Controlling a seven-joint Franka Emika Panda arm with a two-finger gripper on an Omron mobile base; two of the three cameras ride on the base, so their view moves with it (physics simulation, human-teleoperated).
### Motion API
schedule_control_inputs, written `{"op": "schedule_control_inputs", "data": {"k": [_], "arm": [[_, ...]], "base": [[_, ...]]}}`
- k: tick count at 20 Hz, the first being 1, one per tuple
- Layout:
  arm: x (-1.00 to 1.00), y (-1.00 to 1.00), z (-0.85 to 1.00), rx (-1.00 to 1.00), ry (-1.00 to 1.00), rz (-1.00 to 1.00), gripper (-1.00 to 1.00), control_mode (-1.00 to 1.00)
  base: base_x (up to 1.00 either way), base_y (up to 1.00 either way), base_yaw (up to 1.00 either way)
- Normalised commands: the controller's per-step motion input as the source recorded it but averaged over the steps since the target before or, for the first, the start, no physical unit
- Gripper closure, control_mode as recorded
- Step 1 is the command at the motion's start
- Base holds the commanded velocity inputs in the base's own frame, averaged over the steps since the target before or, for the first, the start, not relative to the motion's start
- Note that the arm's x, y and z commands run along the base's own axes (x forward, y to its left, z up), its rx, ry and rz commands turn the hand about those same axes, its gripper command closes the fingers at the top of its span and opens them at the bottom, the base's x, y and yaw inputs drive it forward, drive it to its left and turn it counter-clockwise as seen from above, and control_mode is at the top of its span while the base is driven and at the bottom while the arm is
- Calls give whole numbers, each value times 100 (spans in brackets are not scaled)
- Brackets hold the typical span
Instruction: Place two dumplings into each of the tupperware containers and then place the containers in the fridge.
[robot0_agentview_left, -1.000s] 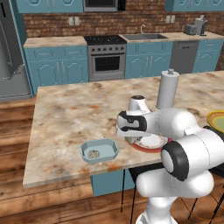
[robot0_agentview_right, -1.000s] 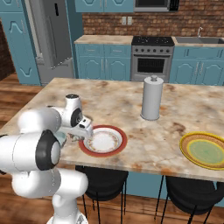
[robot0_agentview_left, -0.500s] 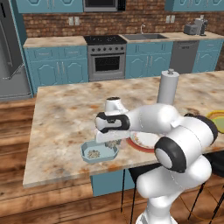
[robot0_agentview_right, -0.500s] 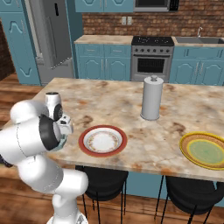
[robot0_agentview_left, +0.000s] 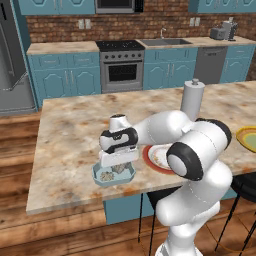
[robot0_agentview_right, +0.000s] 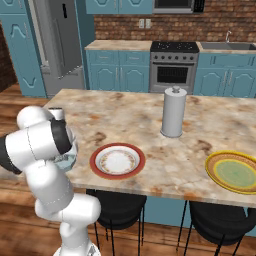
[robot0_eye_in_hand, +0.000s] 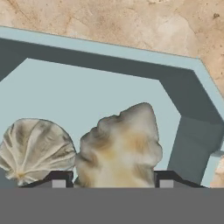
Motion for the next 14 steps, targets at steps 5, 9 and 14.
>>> {"op": "schedule_control_inputs", "data": {"k": [5,9,14], "arm": [[2,4,-16,0,-1,0,100,-100],[4,14,-9,0,-1,0,100,-100],[3,14,-15,0,0,0,-100,-100]], "base": [[0,0,0],[0,0,0],[0,0,0]]}}
